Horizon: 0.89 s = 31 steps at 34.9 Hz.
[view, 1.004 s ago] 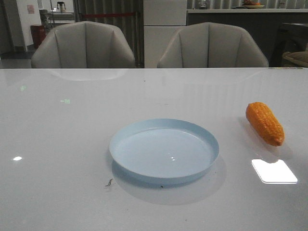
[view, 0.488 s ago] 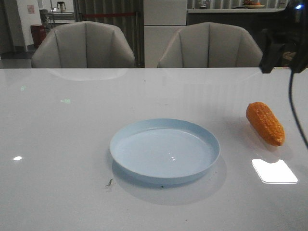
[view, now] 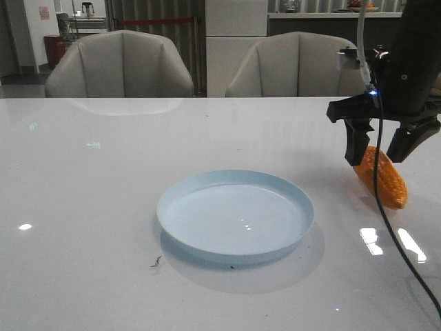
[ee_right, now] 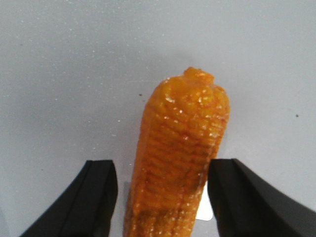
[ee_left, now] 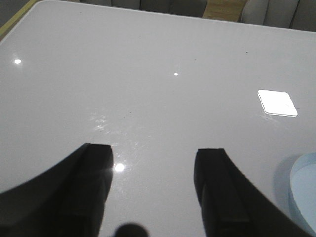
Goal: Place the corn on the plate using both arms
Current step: 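Lower the open right gripper over the orange corn cob and close on it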
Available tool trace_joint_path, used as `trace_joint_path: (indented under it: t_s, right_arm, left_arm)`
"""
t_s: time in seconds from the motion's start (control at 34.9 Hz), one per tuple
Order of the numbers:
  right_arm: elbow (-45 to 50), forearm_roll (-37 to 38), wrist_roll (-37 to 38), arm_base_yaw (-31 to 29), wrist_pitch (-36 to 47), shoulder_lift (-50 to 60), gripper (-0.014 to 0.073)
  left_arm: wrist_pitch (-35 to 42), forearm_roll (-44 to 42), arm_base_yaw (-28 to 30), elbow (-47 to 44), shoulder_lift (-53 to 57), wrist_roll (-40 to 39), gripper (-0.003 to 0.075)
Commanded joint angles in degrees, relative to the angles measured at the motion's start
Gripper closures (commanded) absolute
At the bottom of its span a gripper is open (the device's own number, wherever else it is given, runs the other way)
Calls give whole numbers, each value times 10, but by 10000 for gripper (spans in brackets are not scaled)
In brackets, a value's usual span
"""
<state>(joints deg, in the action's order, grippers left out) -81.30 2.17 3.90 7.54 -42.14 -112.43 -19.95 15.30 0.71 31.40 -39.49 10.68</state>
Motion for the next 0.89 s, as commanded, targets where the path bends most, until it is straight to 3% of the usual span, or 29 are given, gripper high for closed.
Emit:
trace_joint_path:
  t_s: [0.0,0.4,0.6,0.86]
  right_arm:
    - [-21,38,-4,1,29,32,82]
    - [-21,54,1,1,65,32,80]
    - [-21,51,2,1,58,31,-11]
    - [-21,39,2,1,56,30,-12]
  left_arm:
    - [32,13,1,17,2,1,280]
    - [13,14,1,17,2,1,280]
    - [14,14,1,17,2,1,280]
    - [14,14,1,17,2,1,280]
